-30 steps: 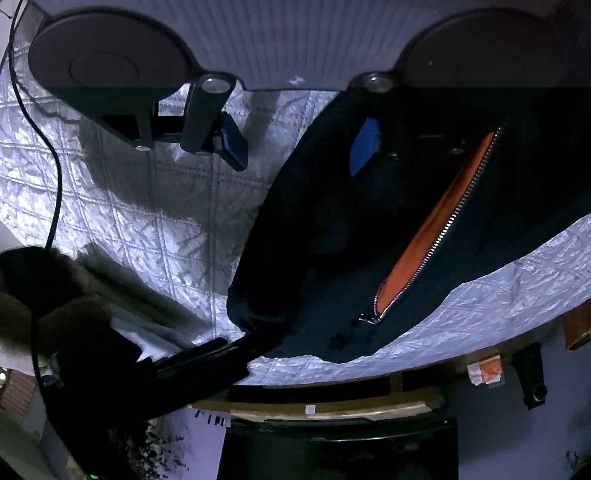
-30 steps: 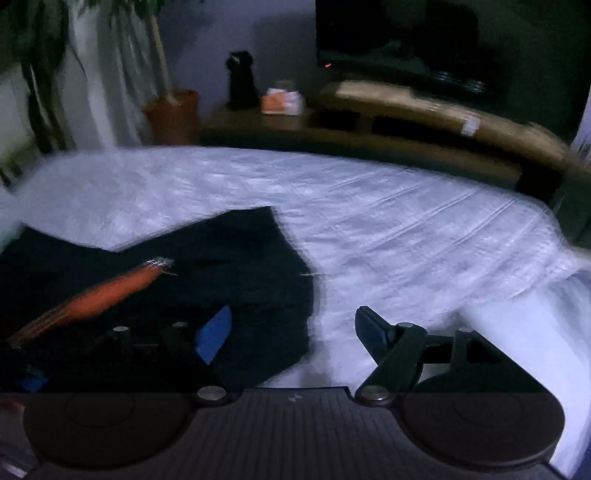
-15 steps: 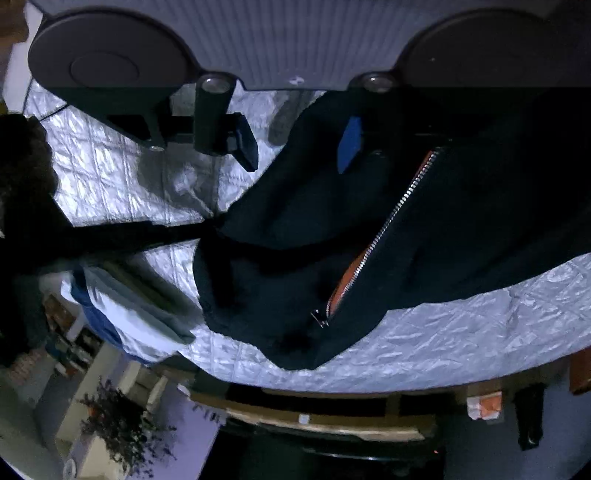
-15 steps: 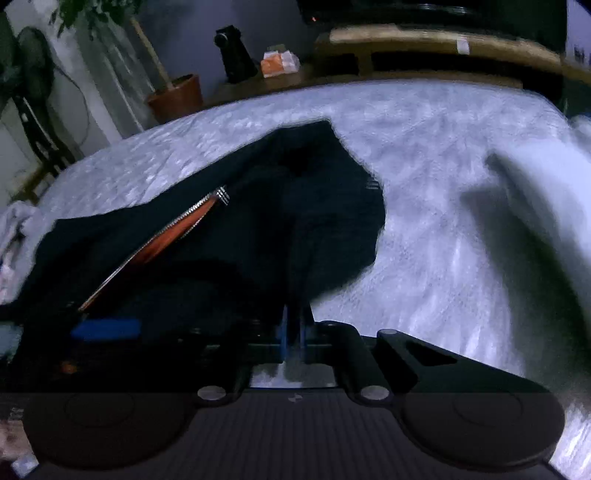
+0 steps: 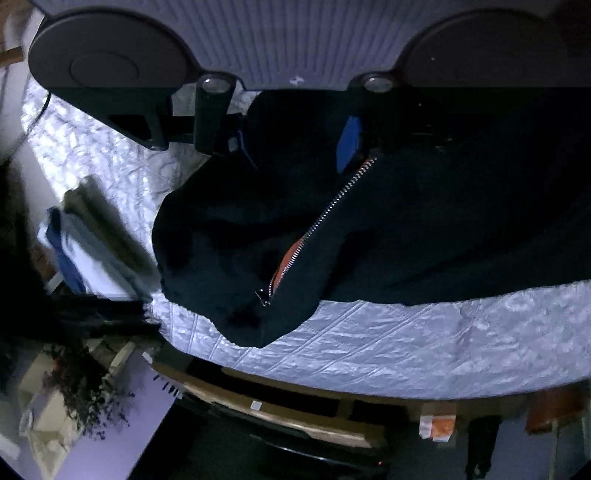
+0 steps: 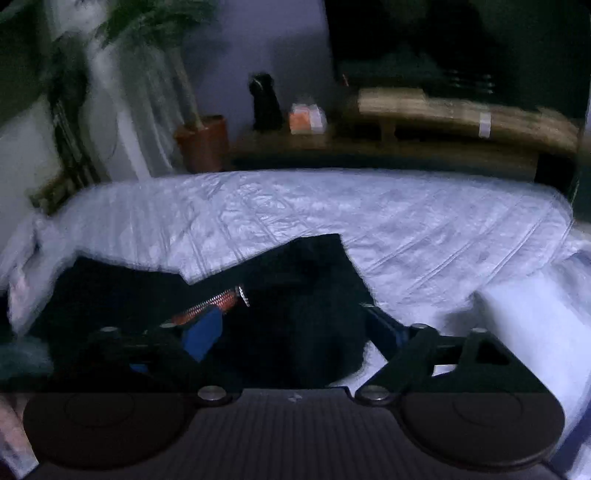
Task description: Fold clothes
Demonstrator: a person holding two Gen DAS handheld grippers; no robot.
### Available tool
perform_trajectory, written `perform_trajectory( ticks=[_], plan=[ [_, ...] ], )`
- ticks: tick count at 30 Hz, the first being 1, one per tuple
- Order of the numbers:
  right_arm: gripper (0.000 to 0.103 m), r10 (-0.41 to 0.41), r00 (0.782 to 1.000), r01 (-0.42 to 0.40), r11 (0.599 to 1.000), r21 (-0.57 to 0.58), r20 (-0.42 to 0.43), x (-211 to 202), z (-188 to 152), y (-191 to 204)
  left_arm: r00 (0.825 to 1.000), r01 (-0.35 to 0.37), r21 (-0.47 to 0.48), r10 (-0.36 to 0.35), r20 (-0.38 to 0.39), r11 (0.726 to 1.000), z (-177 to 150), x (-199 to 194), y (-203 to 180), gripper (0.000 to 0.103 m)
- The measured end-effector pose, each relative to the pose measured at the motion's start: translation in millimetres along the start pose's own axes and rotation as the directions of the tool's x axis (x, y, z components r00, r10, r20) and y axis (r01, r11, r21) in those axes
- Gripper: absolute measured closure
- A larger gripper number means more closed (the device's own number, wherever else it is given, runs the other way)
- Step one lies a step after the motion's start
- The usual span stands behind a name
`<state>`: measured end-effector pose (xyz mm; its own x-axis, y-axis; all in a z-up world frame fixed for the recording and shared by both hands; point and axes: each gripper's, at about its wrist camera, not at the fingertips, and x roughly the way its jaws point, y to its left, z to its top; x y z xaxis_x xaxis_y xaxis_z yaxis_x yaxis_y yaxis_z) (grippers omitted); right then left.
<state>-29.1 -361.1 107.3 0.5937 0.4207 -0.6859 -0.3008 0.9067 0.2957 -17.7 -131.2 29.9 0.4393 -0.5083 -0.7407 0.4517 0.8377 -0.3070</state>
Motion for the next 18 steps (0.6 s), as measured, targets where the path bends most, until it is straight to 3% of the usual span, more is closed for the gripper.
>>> perform_trajectory(
  ticks=[2, 4, 6, 8, 11, 12, 15, 16, 17, 18],
  plan=[
    [0.045, 0.096, 0.995, -0.09, 0.98, 0.175, -0.027, 24.3, 23.2, -12.4, 1.0, -0.006, 0.032, 0.006, 0.001, 0.999, -2.8, -3.4, -6.3, 0.056],
    [0.045, 0.157, 0.986, -0.136, 0.951, 0.279, -0.054, 49.4, 37.0, -18.0, 1.0, -0.023, 0.063, 0.022, 0.006, 0.998, -4.8, -3.3, -10.0, 0.056],
    [0.036, 0.057, 0.991, -0.016, 0.948, 0.317, -0.12, 71.6, 47.8, -15.5, 0.999, -0.036, 0.08, 0.035, 0.009, 0.996, -7.0, -3.6, -13.6, 0.056],
    [0.023, -0.05, 0.981, 0.109, 0.942, 0.318, -0.186, 87.8, 56.8, -8.4, 0.999, -0.047, 0.095, 0.046, 0.012, 0.994, -8.8, -4.6, -15.9, 0.055],
    [0.022, -0.062, 0.972, 0.155, 0.893, 0.422, -0.225, 111.3, 63.2, -9.9, 0.998, -0.06, 0.118, 0.058, 0.017, 0.991, -7.8, -9.2, -12.1, 0.055],
    [0.023, -0.058, 0.967, 0.163, 0.889, 0.427, -0.249, 120.7, 63.7, -8.4, 0.998, -0.064, 0.127, 0.063, 0.018, 0.99, -8.5, -7.3, -14.4, 0.054],
    [0.023, -0.149, 0.926, 0.259, 0.92, 0.295, -0.347, 148.5, 59.2, 9.6, 0.998, -0.066, 0.132, 0.064, 0.018, 0.989, -8.9, -6.1, -15.5, 0.053],
    [0.023, -0.174, 0.922, 0.27, 0.929, 0.253, -0.345, 151.3, 58.0, 13.8, 0.998, -0.065, 0.131, 0.064, 0.018, 0.989, -8.6, -6.1, -15.3, 0.053],
    [0.03, -0.2, 0.919, 0.282, 0.936, 0.211, -0.34, 153.8, 56.9, 18.1, 0.998, -0.065, 0.131, 0.063, 0.017, 0.989, -8.4, -6.2, -15.0, 0.052],
    [0.047, -0.236, 0.915, 0.303, 0.937, 0.171, -0.327, 153.8, 55.7, 21.8, 0.998, -0.064, 0.131, 0.063, 0.017, 0.989, -8.2, -6.2, -14.8, 0.052]
  ],
)
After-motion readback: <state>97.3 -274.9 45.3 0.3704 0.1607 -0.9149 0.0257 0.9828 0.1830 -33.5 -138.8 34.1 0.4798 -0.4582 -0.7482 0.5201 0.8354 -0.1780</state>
